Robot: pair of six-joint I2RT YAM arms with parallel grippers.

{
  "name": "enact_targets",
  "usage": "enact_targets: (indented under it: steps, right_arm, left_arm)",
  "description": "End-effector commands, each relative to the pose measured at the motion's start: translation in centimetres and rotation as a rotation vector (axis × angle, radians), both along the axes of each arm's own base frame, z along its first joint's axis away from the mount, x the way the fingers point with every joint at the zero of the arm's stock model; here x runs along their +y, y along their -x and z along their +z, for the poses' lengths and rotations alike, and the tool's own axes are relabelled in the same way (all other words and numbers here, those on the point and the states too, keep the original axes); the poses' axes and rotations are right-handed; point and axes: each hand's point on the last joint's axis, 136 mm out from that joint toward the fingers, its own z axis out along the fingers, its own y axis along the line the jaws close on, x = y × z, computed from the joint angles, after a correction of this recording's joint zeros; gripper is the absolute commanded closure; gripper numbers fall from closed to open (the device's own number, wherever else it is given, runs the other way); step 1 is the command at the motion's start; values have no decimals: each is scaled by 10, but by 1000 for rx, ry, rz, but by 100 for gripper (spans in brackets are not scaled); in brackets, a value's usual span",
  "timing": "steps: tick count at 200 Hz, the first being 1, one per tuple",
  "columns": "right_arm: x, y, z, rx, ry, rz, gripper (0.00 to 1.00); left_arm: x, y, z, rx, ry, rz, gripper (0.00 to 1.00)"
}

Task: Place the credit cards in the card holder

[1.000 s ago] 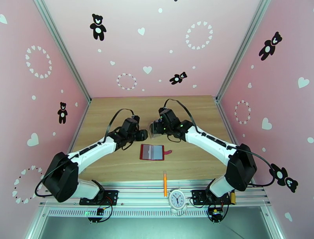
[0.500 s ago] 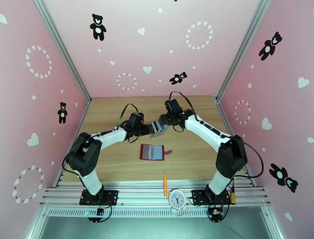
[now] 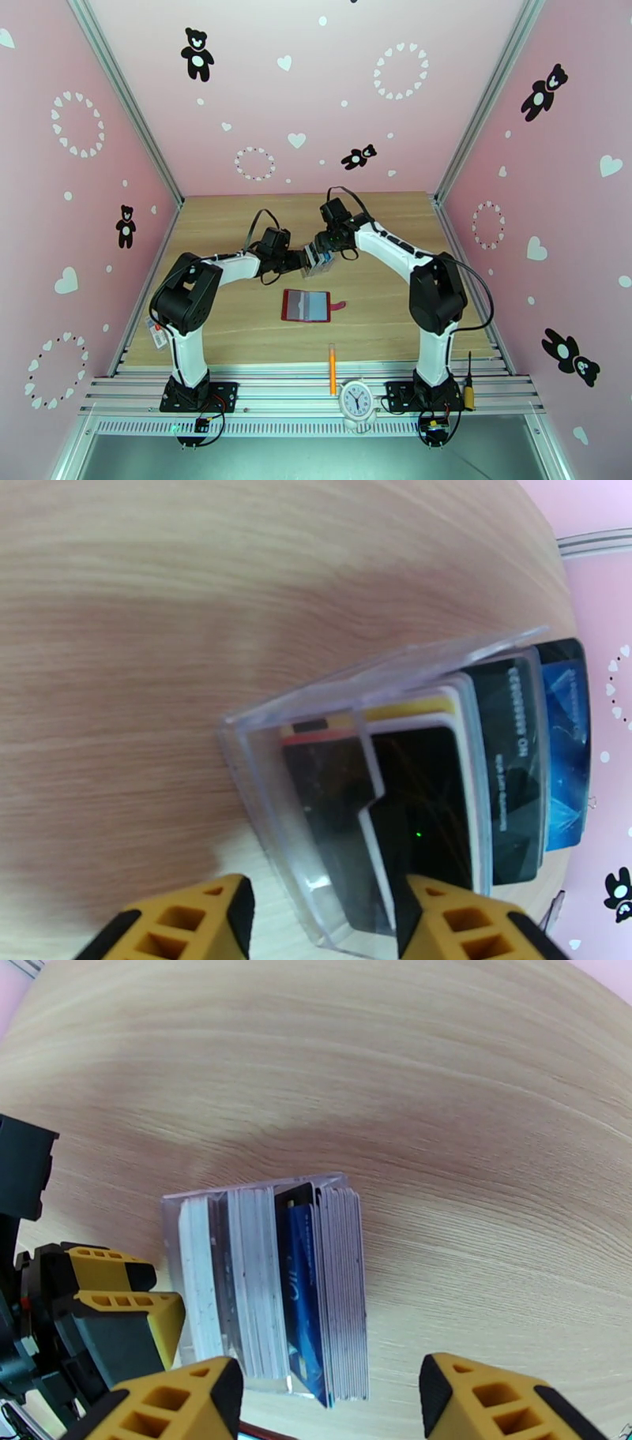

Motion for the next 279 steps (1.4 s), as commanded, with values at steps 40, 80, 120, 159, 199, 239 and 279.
enact_targets:
  steps: [40, 80, 120, 159, 199, 239, 279]
  right_arm:
    - [-5, 1, -27, 61, 101, 32, 36]
    - [-11, -1, -36, 69, 145, 32, 41]
    - [-11, -2, -40, 70, 154, 42, 45]
    - [-17, -5, -41, 61, 199, 38, 46]
    - [-19, -10, -33, 38, 228, 42, 53]
    - [-19, -12, -30, 35, 231, 46, 57]
    - [-18, -12, -27, 33, 223, 49, 58]
  left_arm:
    - [-4, -3, 2, 5, 14, -17, 47]
    - [-3, -1, -6, 29, 4, -19, 49]
    - [-4, 0, -8, 37, 7, -20, 50]
    - [-3, 1, -11, 46, -1, -19, 50]
    - [-2, 1, -15, 60, -10, -19, 51]
    - [-2, 1, -15, 60, -16, -18, 51]
    - [-2, 1, -15, 61, -14, -21, 51]
